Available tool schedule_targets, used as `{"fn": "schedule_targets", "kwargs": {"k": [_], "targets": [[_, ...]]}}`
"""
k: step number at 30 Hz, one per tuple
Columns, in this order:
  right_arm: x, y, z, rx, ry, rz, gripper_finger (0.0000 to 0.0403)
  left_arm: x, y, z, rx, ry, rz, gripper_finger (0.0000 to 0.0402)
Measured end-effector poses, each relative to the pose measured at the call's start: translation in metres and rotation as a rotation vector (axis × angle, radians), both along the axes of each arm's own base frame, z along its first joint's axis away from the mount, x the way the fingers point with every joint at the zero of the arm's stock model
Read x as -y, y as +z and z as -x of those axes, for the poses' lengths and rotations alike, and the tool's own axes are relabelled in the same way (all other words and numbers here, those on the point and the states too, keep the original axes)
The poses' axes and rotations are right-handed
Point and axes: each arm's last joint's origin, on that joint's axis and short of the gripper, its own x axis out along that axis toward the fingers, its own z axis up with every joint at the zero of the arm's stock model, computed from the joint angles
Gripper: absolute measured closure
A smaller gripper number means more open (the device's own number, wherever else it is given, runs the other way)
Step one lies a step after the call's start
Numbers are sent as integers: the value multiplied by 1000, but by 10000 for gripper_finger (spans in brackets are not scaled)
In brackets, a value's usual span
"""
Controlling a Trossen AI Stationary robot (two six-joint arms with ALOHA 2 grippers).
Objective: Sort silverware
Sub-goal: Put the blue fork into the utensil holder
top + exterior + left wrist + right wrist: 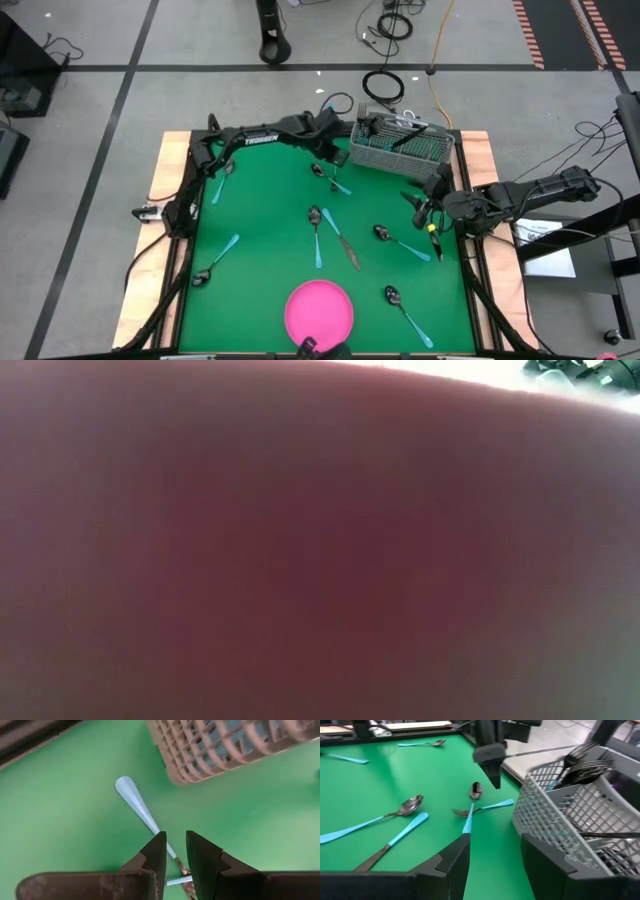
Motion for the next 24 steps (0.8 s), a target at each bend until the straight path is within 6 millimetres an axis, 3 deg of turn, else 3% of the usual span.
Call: {"fn": "schedule_targets", "kwargs": {"k": [9, 13, 24], "targets": [[0, 0, 0, -7, 20, -2, 238, -7, -3, -19, -180, -26, 22, 327], [0, 0, 0, -7, 20, -4, 238, 0, -10, -33, -227, -80, 35, 327], [-2, -2, 0, -36, 70, -16, 238, 23, -17, -43, -295, -140, -36, 326]]}}
